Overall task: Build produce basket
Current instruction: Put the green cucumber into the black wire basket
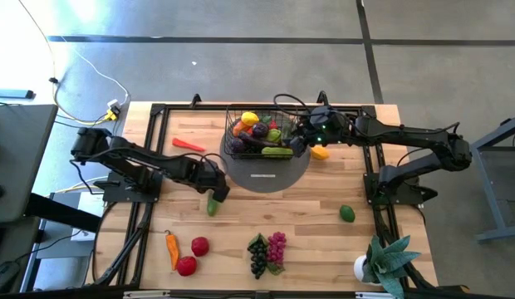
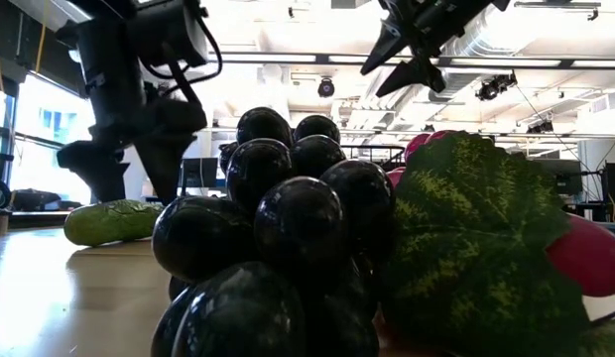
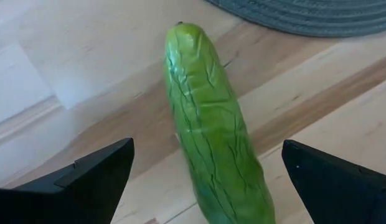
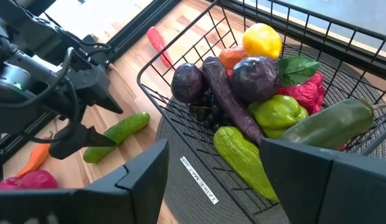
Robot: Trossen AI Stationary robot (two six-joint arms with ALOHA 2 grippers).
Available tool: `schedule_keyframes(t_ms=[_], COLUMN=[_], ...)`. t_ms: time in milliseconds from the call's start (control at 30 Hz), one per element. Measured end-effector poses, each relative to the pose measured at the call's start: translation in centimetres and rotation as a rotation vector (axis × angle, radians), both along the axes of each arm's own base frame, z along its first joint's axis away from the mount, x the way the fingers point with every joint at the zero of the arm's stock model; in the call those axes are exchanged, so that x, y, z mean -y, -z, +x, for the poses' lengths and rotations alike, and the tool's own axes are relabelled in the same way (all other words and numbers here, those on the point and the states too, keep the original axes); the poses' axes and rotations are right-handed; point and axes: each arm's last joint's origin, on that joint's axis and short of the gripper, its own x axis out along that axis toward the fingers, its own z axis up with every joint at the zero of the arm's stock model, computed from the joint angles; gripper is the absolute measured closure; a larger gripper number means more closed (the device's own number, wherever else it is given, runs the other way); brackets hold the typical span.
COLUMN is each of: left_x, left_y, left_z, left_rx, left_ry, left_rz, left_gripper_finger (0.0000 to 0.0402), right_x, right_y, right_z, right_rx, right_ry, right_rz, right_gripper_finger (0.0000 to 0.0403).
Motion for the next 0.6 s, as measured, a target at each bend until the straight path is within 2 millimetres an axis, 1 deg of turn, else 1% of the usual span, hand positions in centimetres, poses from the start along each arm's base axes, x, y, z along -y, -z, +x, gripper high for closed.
schedule_keyframes(t_ms=[133,267,433,600], left_x=[0.1,0.1,0.2,0.3], left_y=[0.9,1.6,1.8,1.4], left_z=[0.4,0.5,0.5,0.8], left_rx=[-0.027,-0.063,-0.077,-0.053], left_ry=[0.006,0.009,0.028,0.092], left_rz=[-0.026,-0.039,-0.039,-0.049], left_gripper_finger=[0.0013,0.0047,0.0114,0.0200], right_x=[0.0,-0.1,-0.1,-0.1], right_y=[0.2,0.3,0.4,0.4], right_z=[-0.1,-0.2,-0.3,-0.3], right_rx=[-0.018,-0.038,-0.051,-0.052], right_ry=[0.000,0.001,0.002,0.002], right_rz=[0.005,0.012,0.016,0.016], right_gripper_finger=[0.0169,0.0169,0.0169,0.0169])
